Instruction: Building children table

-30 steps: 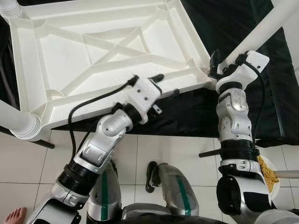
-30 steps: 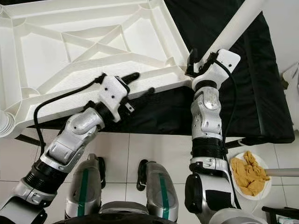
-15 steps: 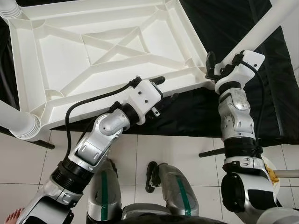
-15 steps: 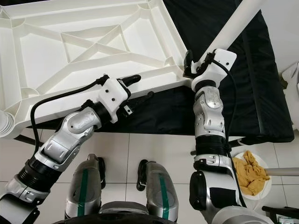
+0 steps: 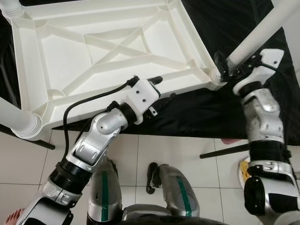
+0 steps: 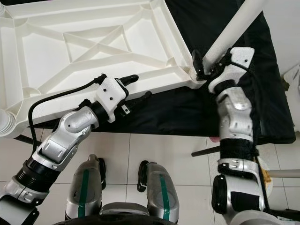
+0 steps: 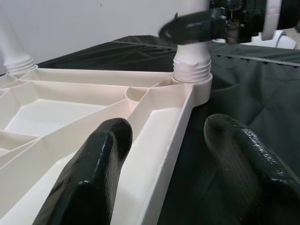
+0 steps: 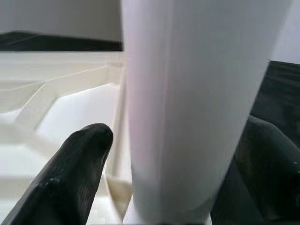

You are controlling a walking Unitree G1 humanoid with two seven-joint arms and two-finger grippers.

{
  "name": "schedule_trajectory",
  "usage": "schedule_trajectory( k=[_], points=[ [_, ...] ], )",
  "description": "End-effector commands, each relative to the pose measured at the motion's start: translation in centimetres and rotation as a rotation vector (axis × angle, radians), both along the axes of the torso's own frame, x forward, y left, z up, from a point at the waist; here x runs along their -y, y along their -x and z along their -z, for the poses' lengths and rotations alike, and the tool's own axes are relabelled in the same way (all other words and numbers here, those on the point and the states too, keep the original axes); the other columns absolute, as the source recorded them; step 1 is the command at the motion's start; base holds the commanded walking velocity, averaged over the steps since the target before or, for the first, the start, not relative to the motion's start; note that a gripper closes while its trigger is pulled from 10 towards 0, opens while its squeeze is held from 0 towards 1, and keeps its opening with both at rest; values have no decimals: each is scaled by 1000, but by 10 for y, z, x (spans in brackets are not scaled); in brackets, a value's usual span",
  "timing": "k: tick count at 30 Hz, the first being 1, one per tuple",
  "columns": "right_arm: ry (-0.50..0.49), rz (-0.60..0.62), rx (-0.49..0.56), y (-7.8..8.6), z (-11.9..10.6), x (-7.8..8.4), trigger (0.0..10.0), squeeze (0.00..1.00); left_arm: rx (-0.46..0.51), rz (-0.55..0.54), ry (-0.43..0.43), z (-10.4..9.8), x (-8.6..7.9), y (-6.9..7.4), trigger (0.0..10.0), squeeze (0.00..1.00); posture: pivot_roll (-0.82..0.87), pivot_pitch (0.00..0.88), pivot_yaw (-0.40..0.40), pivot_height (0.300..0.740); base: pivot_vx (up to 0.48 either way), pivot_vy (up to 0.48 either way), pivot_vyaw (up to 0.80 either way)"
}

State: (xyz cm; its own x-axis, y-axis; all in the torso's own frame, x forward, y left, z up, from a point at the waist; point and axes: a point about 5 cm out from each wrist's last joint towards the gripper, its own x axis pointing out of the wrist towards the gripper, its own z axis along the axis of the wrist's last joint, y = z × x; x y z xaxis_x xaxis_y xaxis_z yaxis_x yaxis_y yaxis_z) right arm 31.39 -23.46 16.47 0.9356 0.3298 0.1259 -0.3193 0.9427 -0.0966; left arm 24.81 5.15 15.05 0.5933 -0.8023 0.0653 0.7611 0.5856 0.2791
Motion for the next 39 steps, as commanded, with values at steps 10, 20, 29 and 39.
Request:
schedule_trajectory(
  k=[10,20,29,39],
  points=[
    [61,-137,-79,8,12,2,10000,0,-10,8,0,0,2,2,10000,0,93,88,-102,740,0,0,0],
    [17,-104,-107,1,22,9,10000,0,-12,7,4,-1,2,2,10000,0,94,91,-101,740,0,0,0],
    [-46,-90,-96,-11,30,-2,10000,0,-12,10,3,-2,2,2,10000,0,98,90,-94,740,0,0,0],
    [-32,-79,-79,-24,30,-6,0,0,-9,11,-3,-3,1,1,10000,0,107,80,-94,740,0,0,0]
  ],
)
